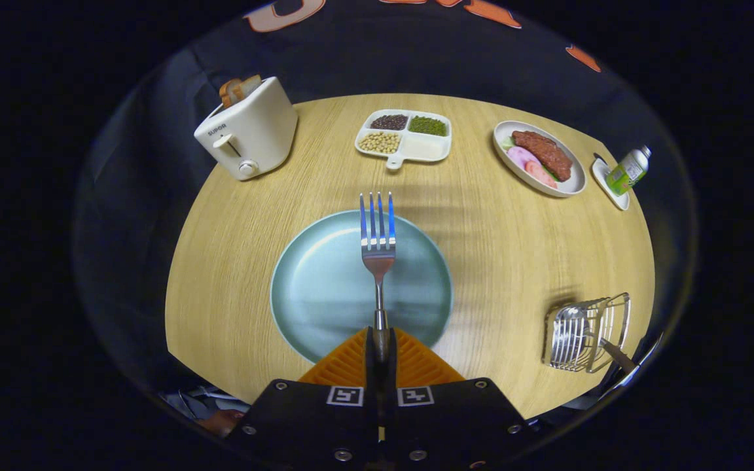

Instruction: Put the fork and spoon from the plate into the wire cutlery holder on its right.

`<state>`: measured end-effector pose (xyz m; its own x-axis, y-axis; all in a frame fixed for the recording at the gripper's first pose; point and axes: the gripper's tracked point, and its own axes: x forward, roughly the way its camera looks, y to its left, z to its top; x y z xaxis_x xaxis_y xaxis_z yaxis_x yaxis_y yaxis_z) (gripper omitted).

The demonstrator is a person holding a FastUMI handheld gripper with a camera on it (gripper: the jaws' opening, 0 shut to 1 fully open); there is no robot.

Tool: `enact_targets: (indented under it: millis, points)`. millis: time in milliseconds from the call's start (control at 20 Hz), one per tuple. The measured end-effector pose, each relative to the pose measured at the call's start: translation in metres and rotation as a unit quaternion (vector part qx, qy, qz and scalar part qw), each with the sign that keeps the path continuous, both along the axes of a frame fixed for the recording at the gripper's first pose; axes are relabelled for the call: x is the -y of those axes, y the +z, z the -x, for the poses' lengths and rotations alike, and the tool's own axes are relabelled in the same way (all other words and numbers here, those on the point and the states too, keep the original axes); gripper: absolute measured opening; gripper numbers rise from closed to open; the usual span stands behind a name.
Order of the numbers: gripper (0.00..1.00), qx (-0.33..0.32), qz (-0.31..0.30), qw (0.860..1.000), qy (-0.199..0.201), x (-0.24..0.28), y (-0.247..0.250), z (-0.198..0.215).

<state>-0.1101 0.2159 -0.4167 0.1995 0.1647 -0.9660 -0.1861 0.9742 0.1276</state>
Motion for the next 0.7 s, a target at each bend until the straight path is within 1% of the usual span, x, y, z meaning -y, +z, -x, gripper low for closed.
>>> enact_targets:
  millis: [150,500,700]
  points:
    - [0.04,0.008,-0.002,1.0,-0.01,0.048,0.017,0.01]
    - [0.04,0.016,0.014,0.998,-0.059,0.148,0.036,0.023]
    - [0.04,0.008,0.019,0.998,-0.058,0.183,0.038,0.032]
